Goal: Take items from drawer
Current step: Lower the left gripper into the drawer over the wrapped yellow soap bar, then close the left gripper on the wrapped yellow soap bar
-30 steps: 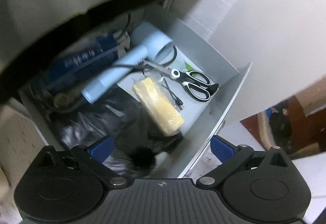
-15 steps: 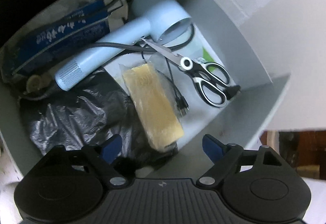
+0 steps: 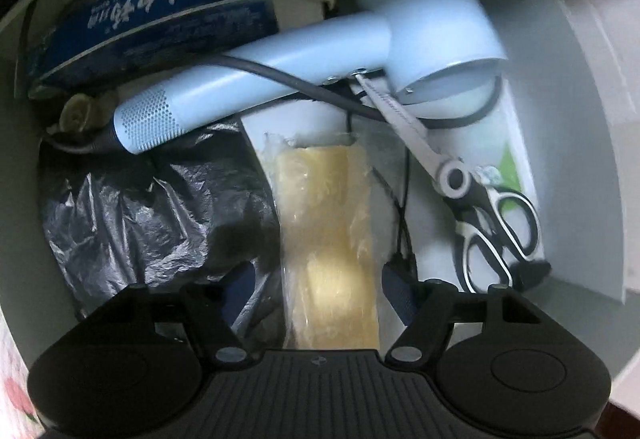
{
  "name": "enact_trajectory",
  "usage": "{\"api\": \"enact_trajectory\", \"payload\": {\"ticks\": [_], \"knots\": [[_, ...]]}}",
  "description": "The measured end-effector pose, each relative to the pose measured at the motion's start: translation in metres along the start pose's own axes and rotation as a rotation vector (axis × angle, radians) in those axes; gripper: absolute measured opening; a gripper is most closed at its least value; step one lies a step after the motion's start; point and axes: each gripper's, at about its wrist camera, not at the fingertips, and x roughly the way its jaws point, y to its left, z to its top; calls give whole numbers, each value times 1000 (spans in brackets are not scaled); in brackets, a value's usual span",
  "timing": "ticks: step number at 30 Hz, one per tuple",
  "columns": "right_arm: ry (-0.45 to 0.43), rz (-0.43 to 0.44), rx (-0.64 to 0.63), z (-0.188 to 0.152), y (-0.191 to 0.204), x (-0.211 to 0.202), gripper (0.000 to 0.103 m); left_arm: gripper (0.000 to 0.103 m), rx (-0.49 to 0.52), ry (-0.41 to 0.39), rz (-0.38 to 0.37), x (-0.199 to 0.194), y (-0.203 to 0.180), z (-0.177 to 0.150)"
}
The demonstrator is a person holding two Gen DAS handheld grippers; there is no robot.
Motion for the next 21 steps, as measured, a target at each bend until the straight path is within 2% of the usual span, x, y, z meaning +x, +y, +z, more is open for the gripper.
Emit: {"api": "enact_trajectory", "payload": {"ticks": [2, 5, 11, 12, 14, 21], "knots": [[-2, -1, 17, 2, -6, 0, 76, 72, -26, 27, 8, 7, 0, 4], [-4, -1, 32, 2, -12, 1, 76, 82, -64, 67, 20, 17, 1, 10], [6, -4, 59, -3, -20, 5, 76, 81, -96, 115, 20, 28, 2, 16], [9, -7, 60, -2, -22, 6, 76, 80, -93, 117, 24, 29, 1, 16], [15, -14, 65, -2, -26, 9, 76, 68, -86, 114, 21, 29, -1, 16], [19, -14, 76, -3, -29, 11, 76, 53, -76, 100, 35, 28, -2, 13]]}}
